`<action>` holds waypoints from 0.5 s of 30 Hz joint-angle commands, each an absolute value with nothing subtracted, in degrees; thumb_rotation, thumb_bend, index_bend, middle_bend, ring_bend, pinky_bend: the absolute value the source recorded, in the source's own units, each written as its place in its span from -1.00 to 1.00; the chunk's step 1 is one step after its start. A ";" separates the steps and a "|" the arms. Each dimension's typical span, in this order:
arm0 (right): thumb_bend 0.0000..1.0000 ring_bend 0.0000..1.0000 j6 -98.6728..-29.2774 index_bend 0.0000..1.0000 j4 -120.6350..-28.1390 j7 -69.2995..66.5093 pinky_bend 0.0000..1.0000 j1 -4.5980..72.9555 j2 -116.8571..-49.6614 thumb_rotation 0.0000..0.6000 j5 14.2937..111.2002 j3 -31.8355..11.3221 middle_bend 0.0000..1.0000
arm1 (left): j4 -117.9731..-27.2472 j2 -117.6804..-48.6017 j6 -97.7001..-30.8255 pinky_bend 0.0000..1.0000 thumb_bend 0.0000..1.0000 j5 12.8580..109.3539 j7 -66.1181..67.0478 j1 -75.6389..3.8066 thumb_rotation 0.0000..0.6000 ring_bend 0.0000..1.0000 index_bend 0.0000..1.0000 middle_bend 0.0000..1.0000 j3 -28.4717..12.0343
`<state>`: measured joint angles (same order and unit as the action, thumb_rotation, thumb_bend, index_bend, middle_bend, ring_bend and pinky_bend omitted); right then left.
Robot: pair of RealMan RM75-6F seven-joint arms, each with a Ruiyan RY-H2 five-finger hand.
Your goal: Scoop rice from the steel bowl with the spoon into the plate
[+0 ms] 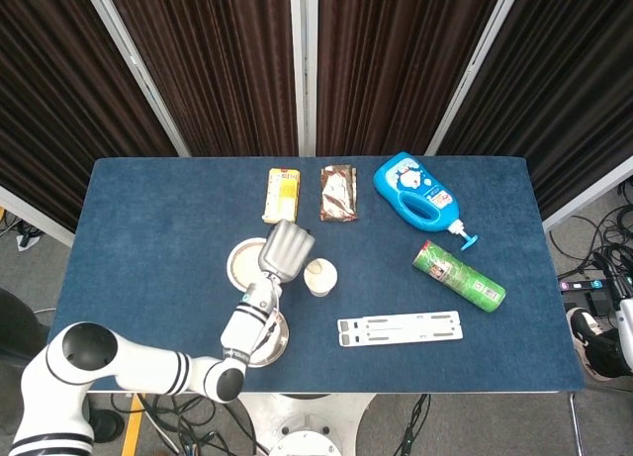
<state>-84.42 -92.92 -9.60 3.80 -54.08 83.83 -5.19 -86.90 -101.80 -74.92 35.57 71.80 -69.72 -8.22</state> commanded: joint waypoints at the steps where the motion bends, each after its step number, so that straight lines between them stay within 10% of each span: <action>1: -0.51 -1.00 -84.48 -1.00 -92.87 -9.69 -1.00 3.70 -54.09 1.00 83.80 -5.16 -0.64 | -85.08 -103.96 -78.04 1.00 0.08 40.09 75.73 -70.04 1.00 0.80 0.27 0.91 -5.31; 15: -0.51 -1.00 -84.72 -1.00 -92.96 -10.05 -1.00 3.40 -53.99 1.00 83.91 -5.12 -0.64 | -78.49 -107.91 -80.84 1.00 0.11 52.09 85.08 -68.31 1.00 0.82 0.27 0.92 -0.61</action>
